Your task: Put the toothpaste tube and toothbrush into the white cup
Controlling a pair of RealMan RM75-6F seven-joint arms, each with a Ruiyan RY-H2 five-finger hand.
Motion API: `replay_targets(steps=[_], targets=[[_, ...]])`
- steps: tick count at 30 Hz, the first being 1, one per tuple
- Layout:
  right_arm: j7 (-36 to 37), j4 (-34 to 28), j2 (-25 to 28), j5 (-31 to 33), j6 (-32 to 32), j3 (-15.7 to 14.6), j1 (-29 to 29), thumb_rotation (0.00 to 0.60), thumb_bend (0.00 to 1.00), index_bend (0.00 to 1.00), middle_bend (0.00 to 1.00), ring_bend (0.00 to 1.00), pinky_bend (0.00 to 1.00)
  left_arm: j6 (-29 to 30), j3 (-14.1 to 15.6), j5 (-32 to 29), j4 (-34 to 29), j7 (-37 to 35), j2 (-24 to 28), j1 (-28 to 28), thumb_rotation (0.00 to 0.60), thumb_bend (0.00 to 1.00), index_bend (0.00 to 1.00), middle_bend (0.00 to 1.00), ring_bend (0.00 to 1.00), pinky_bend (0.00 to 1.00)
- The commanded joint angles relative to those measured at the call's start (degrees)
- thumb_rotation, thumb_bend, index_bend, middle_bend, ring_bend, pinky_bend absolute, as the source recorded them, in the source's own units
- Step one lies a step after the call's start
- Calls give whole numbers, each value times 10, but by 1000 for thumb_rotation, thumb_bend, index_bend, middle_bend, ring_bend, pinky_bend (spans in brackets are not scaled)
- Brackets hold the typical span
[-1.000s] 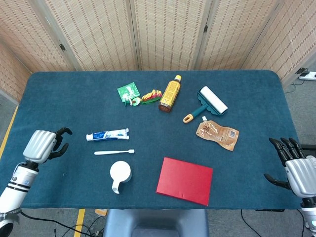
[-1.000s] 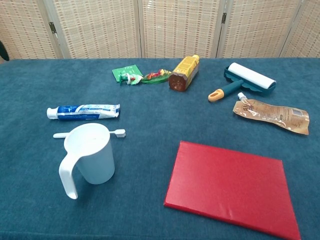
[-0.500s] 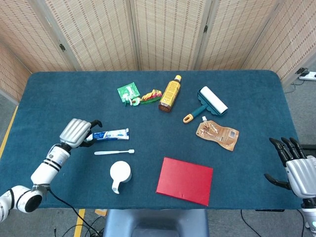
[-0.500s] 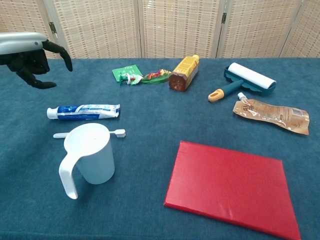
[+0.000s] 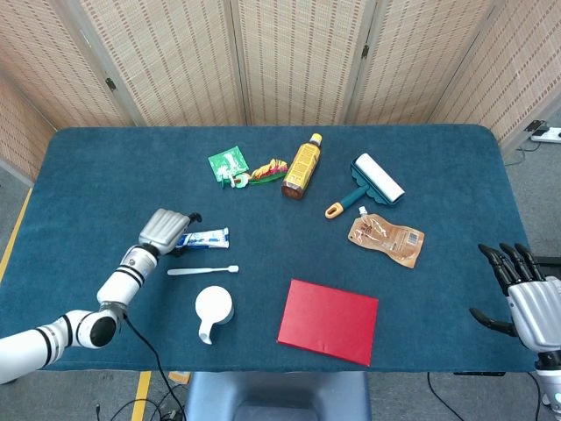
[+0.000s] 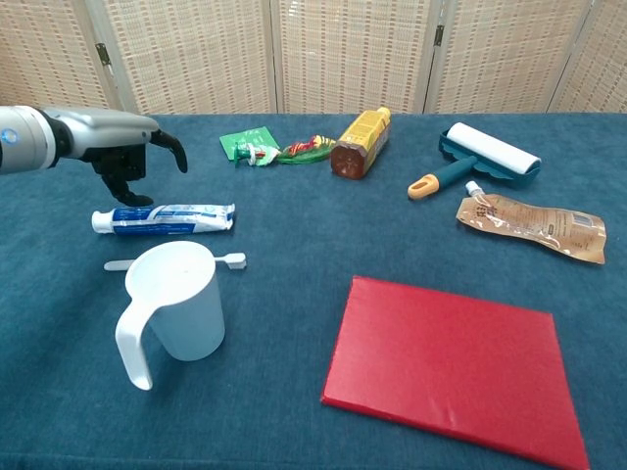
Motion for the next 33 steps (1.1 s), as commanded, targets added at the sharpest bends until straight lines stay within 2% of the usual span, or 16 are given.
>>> replay_targets(steps=[1, 6, 13, 18, 24, 29, 33], targets=[[1, -1, 0, 1, -1, 0, 0, 600, 48, 11, 170, 91, 56, -8, 22, -67, 31, 46, -29, -33, 592, 377, 238, 1000, 954, 1000], [2, 0, 1, 1, -1, 0, 0, 600, 48, 11, 170, 91, 62, -19, 38, -155, 54, 81, -52, -68, 570, 377, 244, 1000, 956, 1000], [4, 1, 2, 7, -2, 0, -1, 600, 48, 11, 171, 91, 70, -17, 63, -207, 56, 113, -68, -101, 569, 377, 265, 1000, 958, 1000], [5, 4, -1, 8, -2, 0, -2, 600, 48, 11, 171, 91, 70, -12, 75, -212, 34, 117, -66, -112, 559, 377, 298, 1000, 958, 1000], [8, 8, -2, 10, -2, 0, -3, 600, 48, 11, 171, 91, 70, 19, 87, -164, 2, 107, -58, -107, 557, 377, 339, 1000, 959, 1000], [9, 10, -3, 7, -2, 0, -3, 600, 47, 11, 171, 91, 70, 36, 89, -141, 21, 93, -69, -98, 598, 377, 350, 1000, 959, 1000], [12, 11, -3, 10, 0, 0, -5, 600, 48, 11, 171, 91, 71, 33, 91, -131, 34, 80, -70, -92, 600, 377, 370, 1000, 959, 1000]])
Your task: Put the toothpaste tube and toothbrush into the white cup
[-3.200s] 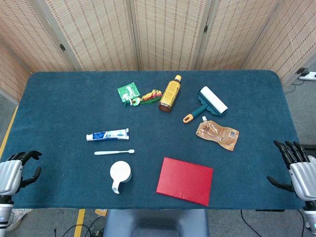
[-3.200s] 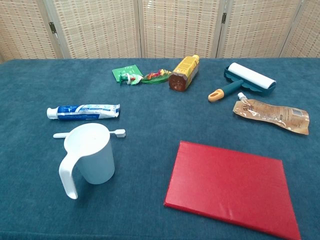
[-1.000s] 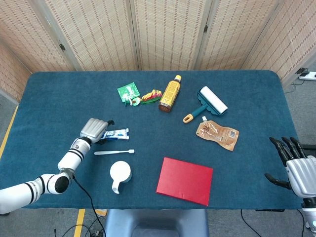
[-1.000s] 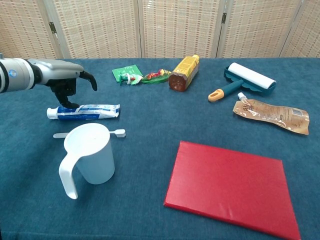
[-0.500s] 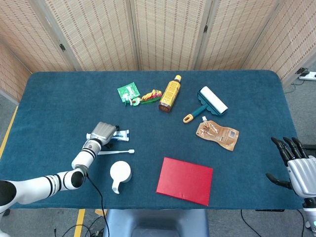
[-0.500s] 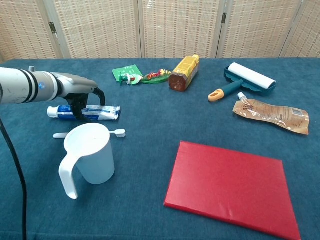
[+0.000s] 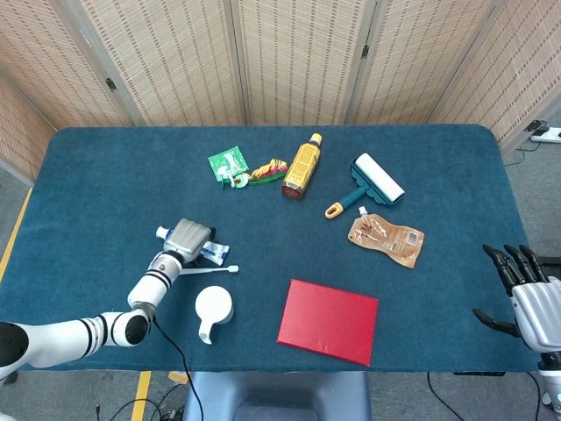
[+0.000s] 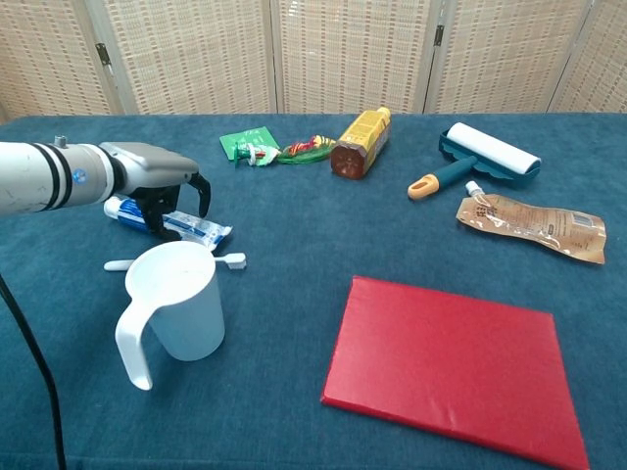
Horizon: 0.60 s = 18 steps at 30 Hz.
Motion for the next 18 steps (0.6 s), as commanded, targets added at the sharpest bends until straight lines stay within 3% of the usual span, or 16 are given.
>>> replay_targets(steps=[1, 12, 18], targets=[[1, 1, 0, 1, 0, 0, -1, 600, 48, 11, 171, 91, 73, -4, 2, 8, 9, -11, -2, 6, 600, 377, 374, 1000, 959, 1000], [2, 4, -2, -1, 2, 0, -1, 600, 48, 11, 178, 91, 83, -9, -3, 27, 41, -38, -26, 14, 600, 377, 388, 1000, 959, 1000], [6, 6, -2, 2, 5, 0, -4, 600, 48, 11, 178, 91, 83, -6, -17, 54, 81, -73, -52, 25, 600, 377, 447, 1000, 960, 1000]])
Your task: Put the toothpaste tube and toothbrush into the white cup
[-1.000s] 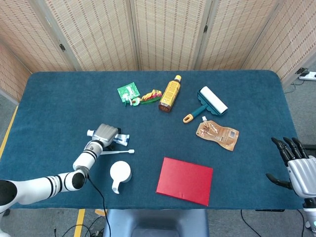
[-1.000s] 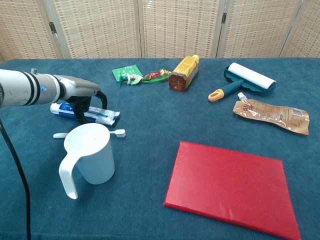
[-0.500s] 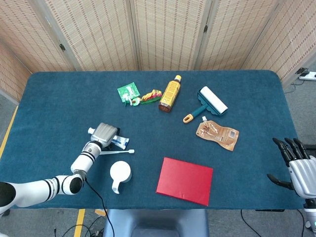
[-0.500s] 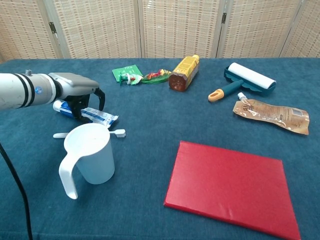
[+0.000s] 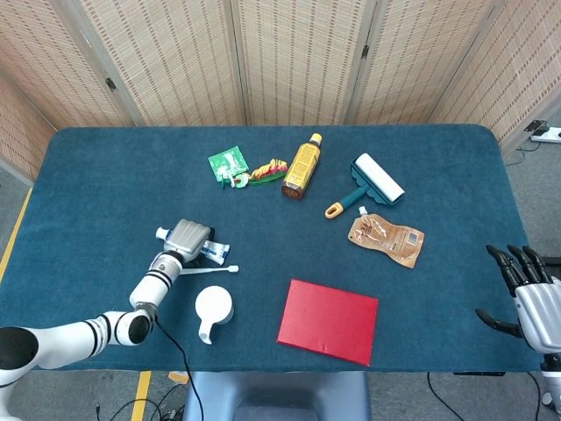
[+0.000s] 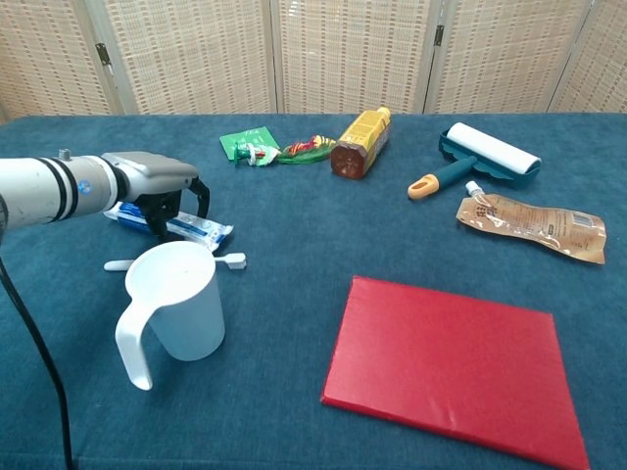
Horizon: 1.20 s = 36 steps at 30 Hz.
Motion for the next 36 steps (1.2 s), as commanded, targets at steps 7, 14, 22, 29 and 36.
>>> replay_targets(steps=[7, 14, 22, 29, 36], targets=[[3, 4, -2, 1, 1, 1, -1, 600, 47, 11, 178, 91, 83, 16, -35, 66, 31, -98, -14, 32, 600, 377, 586, 1000, 979, 1000], [5, 7, -4, -1, 1, 2, 1, 600, 48, 11, 178, 91, 83, -5, -91, 98, -11, -248, 34, 68, 600, 377, 659, 1000, 981, 1000], [3, 7, -5, -2, 2, 2, 0, 600, 47, 11, 178, 91, 84, -10, -139, 188, -72, -447, 107, 122, 600, 377, 669, 1000, 982, 1000], [-3, 5, -7, -2, 0, 2, 2, 600, 48, 11, 178, 91, 84, 6, -150, 296, -137, -607, 179, 167, 600, 376, 677, 1000, 982, 1000], [-7, 3, -9, -4, -3, 4, 6, 600, 48, 11, 178, 91, 83, 54, -136, 403, -206, -747, 242, 201, 600, 377, 686, 1000, 982, 1000]])
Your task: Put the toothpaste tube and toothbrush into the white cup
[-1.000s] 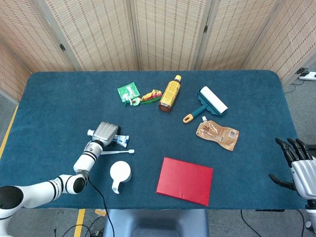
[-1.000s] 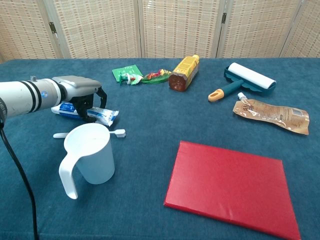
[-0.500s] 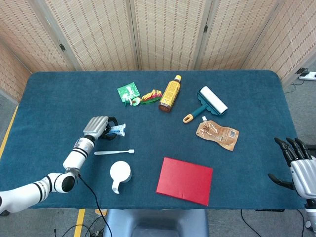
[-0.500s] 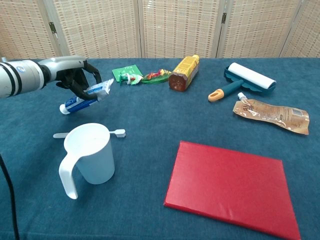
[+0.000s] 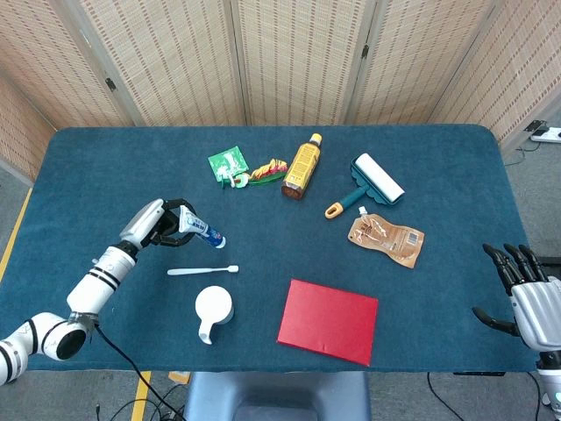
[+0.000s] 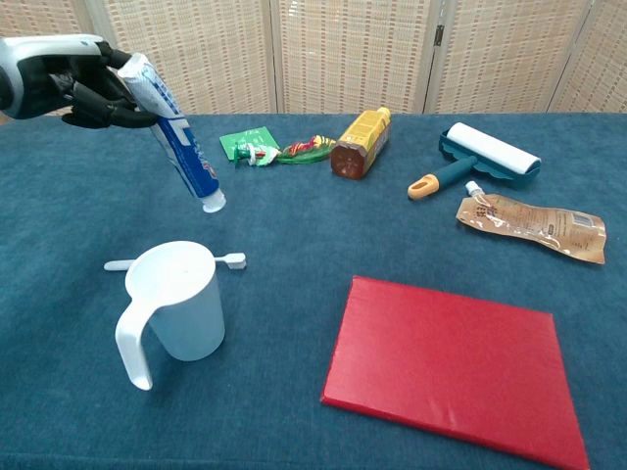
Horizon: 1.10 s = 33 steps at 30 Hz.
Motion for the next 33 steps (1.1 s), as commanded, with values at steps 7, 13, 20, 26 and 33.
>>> replay_targets(steps=[7, 13, 20, 26, 33], targets=[[-6, -5, 0, -2, -5, 2, 5, 600, 48, 11, 178, 91, 83, 90, 33, 151, -97, -149, 104, 40, 600, 376, 686, 1000, 982, 1000], [-11, -10, 1, -3, -6, 2, 7, 600, 48, 11, 178, 91, 84, 120, 55, 191, -126, -182, 138, 42, 600, 376, 687, 1000, 982, 1000], [-13, -12, 3, -3, -5, 1, 6, 600, 48, 11, 178, 91, 83, 143, 94, 243, -149, -191, 160, 40, 600, 377, 686, 1000, 982, 1000], [-15, -15, 4, -5, -3, 1, 6, 600, 47, 11, 178, 91, 84, 170, 118, 271, -167, -187, 172, 39, 600, 377, 686, 1000, 982, 1000], [-14, -14, 2, -6, -3, 0, 7, 600, 48, 11, 178, 91, 83, 176, 141, 285, -177, -173, 171, 31, 600, 377, 688, 1000, 982, 1000]])
